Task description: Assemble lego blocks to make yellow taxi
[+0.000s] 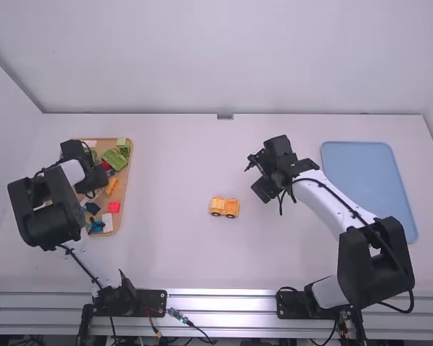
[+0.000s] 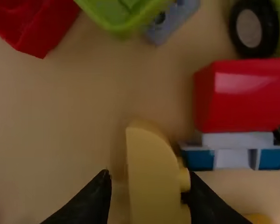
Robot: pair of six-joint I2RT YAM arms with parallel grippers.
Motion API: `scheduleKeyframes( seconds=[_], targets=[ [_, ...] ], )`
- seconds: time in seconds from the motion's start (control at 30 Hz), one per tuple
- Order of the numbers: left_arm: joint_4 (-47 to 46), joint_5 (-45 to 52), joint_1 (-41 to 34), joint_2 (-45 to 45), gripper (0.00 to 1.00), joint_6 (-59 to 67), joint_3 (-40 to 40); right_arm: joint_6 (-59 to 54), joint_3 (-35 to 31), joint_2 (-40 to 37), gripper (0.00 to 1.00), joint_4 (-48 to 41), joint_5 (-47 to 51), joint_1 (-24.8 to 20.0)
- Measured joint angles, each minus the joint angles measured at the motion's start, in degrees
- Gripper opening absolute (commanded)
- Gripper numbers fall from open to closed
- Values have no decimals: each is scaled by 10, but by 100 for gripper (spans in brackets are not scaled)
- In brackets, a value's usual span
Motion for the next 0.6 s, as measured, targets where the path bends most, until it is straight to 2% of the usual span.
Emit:
scheduleKeyframes(
  seconds=[0.13, 0.23, 0.27, 0.33, 0.6],
  targets=[
    [7, -16, 0, 0, 49, -17, 0, 0, 0, 0, 99, 0, 0, 0],
    [11, -19, 0, 0, 46, -23, 0, 0, 0, 0, 99, -1, 0, 0],
    [12, -19, 0, 0, 43, -25, 0, 0, 0, 0, 99, -2, 0, 0],
    [12, -21, 0, 0, 28, -30, 0, 0, 0, 0, 99, -2, 0, 0],
    [13, -10, 0, 0, 24, -29, 0, 0, 0, 0, 99, -3, 0, 0]
  ],
)
